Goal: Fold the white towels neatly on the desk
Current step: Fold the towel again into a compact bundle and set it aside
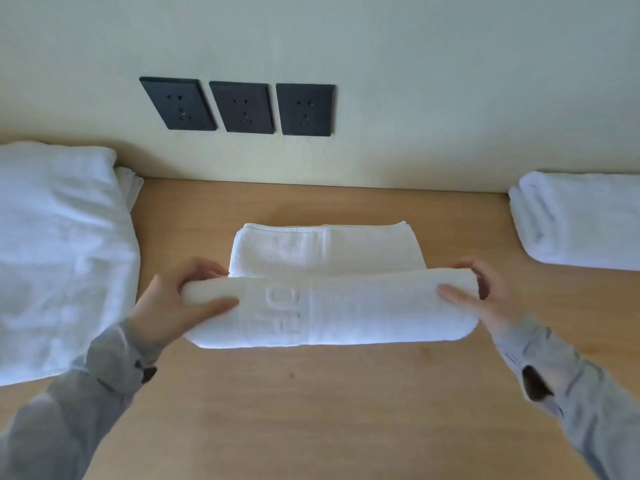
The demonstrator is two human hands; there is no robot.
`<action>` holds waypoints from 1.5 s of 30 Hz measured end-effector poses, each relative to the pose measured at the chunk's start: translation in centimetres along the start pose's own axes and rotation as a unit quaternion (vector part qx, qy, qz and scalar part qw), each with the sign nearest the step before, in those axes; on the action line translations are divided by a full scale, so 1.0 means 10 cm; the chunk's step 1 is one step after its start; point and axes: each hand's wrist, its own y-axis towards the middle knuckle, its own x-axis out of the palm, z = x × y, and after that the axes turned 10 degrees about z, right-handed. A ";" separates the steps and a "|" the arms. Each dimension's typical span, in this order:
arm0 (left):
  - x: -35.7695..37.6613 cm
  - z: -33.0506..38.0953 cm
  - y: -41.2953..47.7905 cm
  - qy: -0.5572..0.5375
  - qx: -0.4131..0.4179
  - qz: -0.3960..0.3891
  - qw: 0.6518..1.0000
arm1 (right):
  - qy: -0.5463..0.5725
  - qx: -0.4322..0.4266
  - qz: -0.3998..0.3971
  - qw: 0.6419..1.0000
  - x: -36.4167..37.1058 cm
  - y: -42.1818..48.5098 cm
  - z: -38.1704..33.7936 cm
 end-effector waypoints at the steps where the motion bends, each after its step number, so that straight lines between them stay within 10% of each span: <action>1: 0.03 0.06 0.18 -0.022 -0.014 0.029 0.999 | 0.032 0.014 0.027 0.999 0.07 0.12 -0.05; 7: 0.38 0.03 1.13 -0.035 -0.121 0.144 0.982 | 0.047 0.063 0.153 0.985 0.44 0.96 -0.12; 23: 0.95 -0.40 1.49 0.094 -0.203 0.155 0.962 | -0.201 0.056 0.160 0.965 0.76 1.46 0.39; 28: 0.91 -0.08 1.32 0.334 -0.045 0.206 0.919 | -0.404 0.057 0.141 0.902 0.78 1.44 0.23; 35: 1.72 0.32 0.56 0.416 0.111 0.007 0.903 | -0.484 -0.272 0.107 0.824 1.40 0.84 -0.08; 38: 1.80 0.17 0.58 0.422 0.109 -0.032 0.899 | -0.557 -0.213 -0.035 0.802 1.56 0.70 0.12; 45: 1.15 -0.25 0.75 0.432 0.105 -0.014 0.896 | -0.602 -0.159 -0.008 0.783 1.01 0.75 0.41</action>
